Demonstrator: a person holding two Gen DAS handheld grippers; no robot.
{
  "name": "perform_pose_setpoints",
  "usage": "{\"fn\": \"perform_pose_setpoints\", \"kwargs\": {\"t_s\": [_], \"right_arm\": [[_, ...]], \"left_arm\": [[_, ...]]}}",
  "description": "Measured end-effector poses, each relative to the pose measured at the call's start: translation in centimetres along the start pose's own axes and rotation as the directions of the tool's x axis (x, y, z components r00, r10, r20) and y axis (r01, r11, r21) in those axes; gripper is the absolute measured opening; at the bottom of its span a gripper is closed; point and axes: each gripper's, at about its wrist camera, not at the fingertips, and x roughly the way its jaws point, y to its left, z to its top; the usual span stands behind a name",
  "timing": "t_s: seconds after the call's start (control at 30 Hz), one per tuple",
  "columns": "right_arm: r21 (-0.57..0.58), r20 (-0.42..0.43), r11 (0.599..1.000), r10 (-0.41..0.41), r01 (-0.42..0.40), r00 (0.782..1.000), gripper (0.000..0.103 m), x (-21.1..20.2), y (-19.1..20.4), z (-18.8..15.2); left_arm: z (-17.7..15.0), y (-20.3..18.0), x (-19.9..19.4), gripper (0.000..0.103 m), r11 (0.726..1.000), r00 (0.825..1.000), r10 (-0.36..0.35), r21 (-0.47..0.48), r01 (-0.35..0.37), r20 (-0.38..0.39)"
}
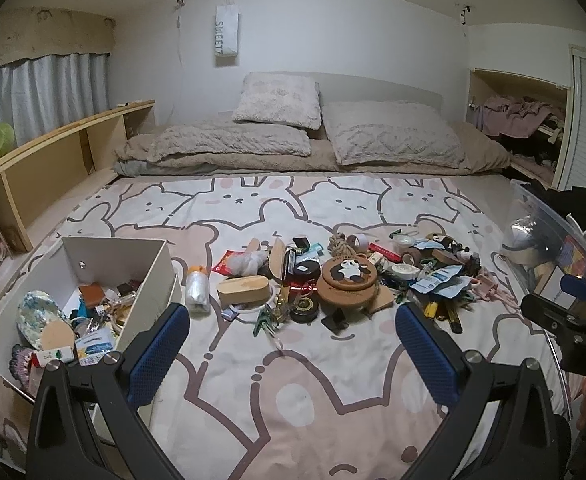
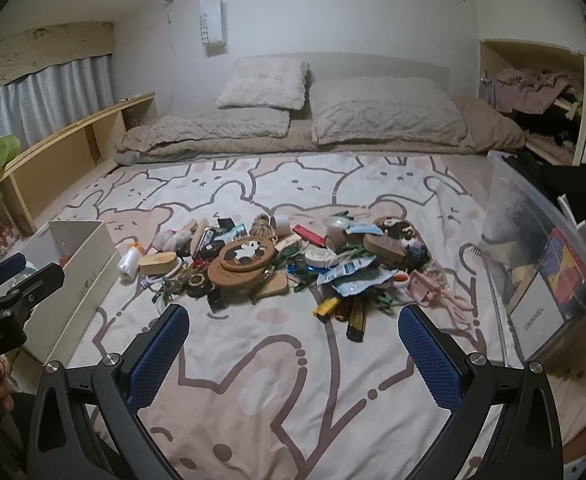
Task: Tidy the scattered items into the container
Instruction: 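Move both tools toward the scattered pile of items on the sheet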
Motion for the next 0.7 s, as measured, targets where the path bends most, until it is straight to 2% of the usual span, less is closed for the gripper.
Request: {"fn": "perform_pose_setpoints", "kwargs": {"t_s": [0.37, 0.5, 0.7], "right_arm": [[0.065, -0.053, 0.998, 0.009, -0.006, 0.999, 0.103, 3.4, -1.4, -1.4], [0.098, -0.068, 0.995, -0.003, 0.009, 0.998, 0.103, 5.0, -2.3, -2.0], [0.109, -0.104, 0.993, -0.023, 0.034, 0.994, 0.103, 7.8, -3.0, -2.5]], "left_arm": [[-2.1, 0.2, 3.0, 0.103, 1.000, 1.000, -0.011, -0.011, 0.010, -0.026], [-2.7, 0.6, 4.4, 0.103, 0.999, 0.998, -0.040, -0.019, 0.039, -0.046], [-3.1, 1.1, 7.3, 0.103, 0.999, 0.996, -0.035, -0.028, 0.032, -0.086]]}}
